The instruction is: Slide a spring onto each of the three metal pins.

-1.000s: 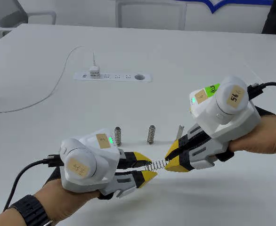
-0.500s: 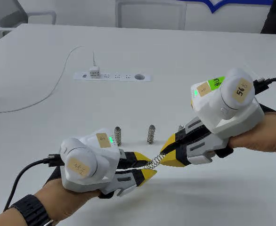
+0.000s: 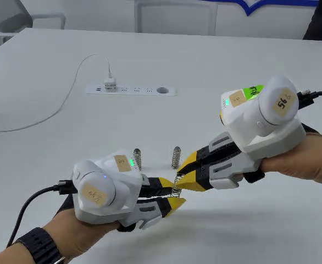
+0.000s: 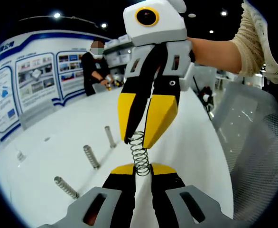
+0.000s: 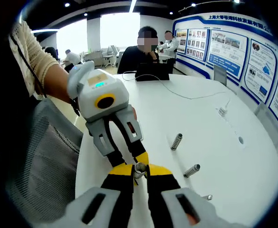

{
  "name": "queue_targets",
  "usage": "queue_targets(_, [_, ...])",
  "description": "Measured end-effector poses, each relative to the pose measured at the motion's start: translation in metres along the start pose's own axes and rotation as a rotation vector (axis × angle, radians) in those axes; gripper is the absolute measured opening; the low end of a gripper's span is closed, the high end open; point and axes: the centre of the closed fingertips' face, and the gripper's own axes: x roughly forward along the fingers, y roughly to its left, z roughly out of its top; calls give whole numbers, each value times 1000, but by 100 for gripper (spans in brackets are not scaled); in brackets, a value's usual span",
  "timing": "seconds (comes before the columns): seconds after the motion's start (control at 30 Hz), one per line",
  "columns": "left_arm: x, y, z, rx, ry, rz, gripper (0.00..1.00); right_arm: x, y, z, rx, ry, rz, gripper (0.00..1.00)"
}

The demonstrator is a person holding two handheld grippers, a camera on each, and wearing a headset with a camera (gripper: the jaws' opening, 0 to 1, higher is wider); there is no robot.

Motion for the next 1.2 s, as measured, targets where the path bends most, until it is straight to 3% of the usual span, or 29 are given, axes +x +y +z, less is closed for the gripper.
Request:
queue_targets(0.5, [2,-4,2,0,-2,-5,12,-1,0,3,-11,-6,-15,11])
queue_targets(0.73, [1,-5,1,-44,-3,-4,22,-3,-4,3,-16,-6,-29,11])
queue_targets(1.2, [-9,5,-3,-103,-22,40,35,-13,-14,4,-8,-13,-59,11])
